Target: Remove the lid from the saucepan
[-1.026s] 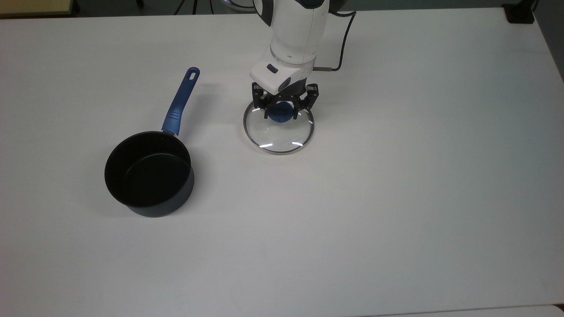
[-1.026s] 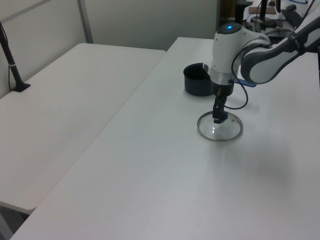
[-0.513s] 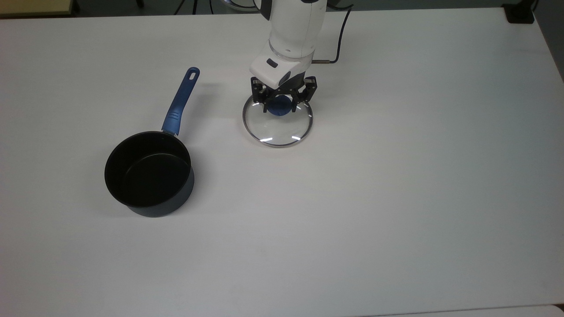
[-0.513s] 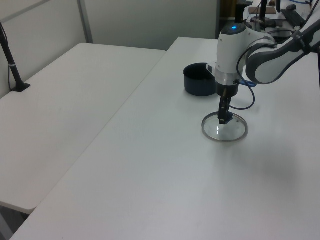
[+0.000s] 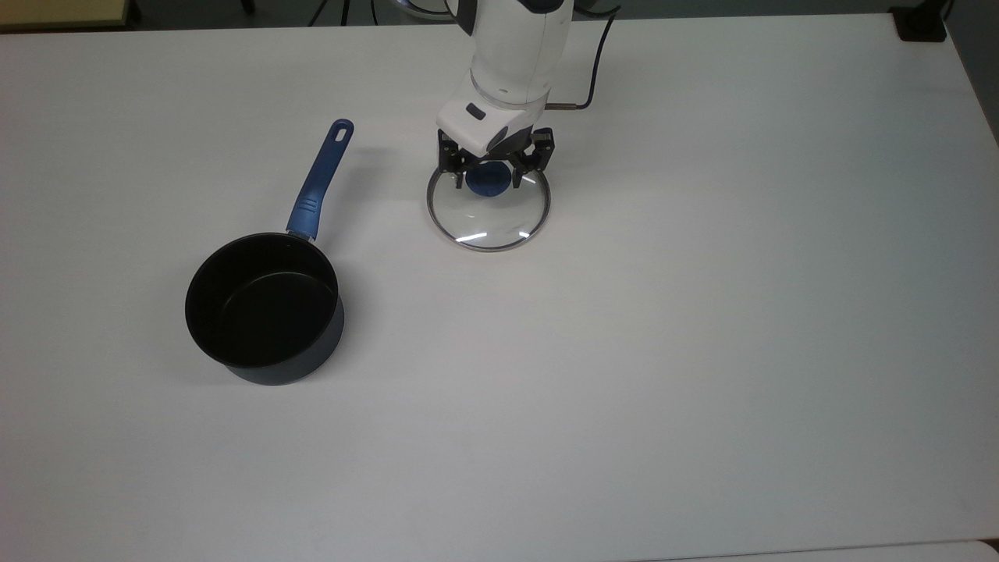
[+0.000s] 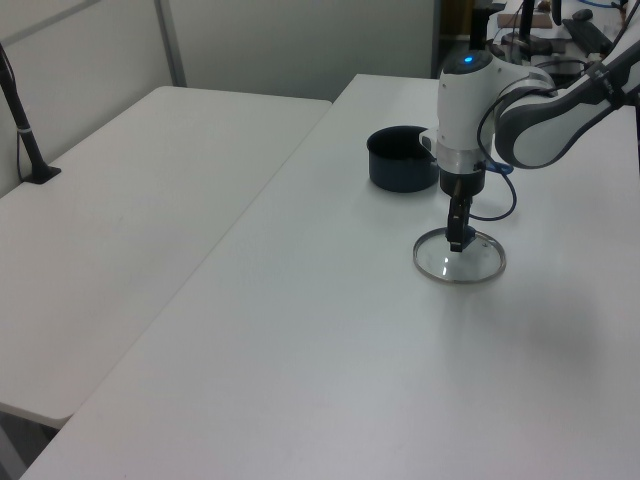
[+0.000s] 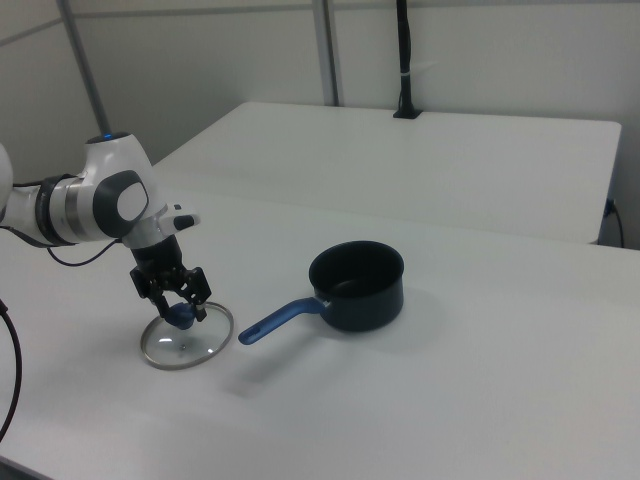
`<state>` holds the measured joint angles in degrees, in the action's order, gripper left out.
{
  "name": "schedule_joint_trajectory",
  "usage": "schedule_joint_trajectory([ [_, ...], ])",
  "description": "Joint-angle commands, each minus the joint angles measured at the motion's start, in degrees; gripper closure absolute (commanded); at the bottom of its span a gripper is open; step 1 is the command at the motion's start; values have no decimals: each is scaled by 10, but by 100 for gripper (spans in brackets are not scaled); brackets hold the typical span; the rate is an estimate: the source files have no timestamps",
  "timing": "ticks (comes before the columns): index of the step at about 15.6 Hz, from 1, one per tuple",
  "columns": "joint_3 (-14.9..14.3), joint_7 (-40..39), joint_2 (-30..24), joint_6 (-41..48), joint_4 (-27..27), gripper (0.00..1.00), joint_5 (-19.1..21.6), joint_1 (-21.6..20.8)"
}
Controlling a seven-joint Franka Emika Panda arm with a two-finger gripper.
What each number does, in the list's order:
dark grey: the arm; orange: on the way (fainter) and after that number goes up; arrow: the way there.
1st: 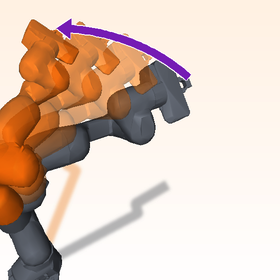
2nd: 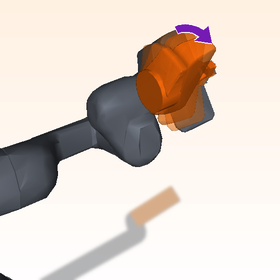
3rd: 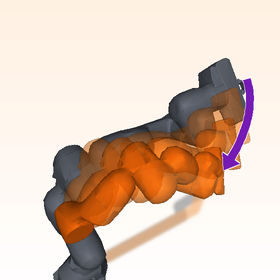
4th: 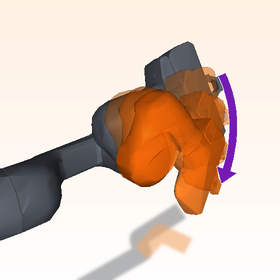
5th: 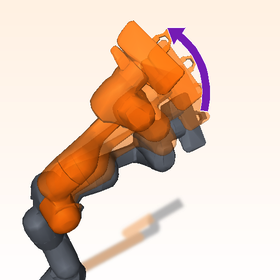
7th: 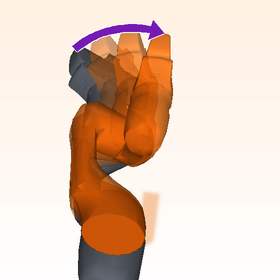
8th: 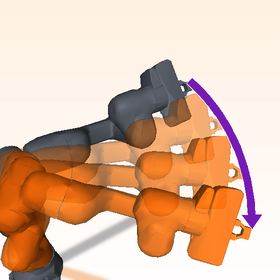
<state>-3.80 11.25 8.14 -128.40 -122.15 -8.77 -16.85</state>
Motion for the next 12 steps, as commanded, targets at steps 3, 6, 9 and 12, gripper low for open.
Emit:
schedule_joint_trajectory([
  [3, -1, -1, -37, 37, 14, 0, -1, 10],
  [6, -1, -1, -49, 53, 31, 0, 0, 19],
  [9, -1, -3, -54, 87, 65, 0, 11, 31],
  [12, 0, -8, -55, 155, 120, 0, 31, 54],
])
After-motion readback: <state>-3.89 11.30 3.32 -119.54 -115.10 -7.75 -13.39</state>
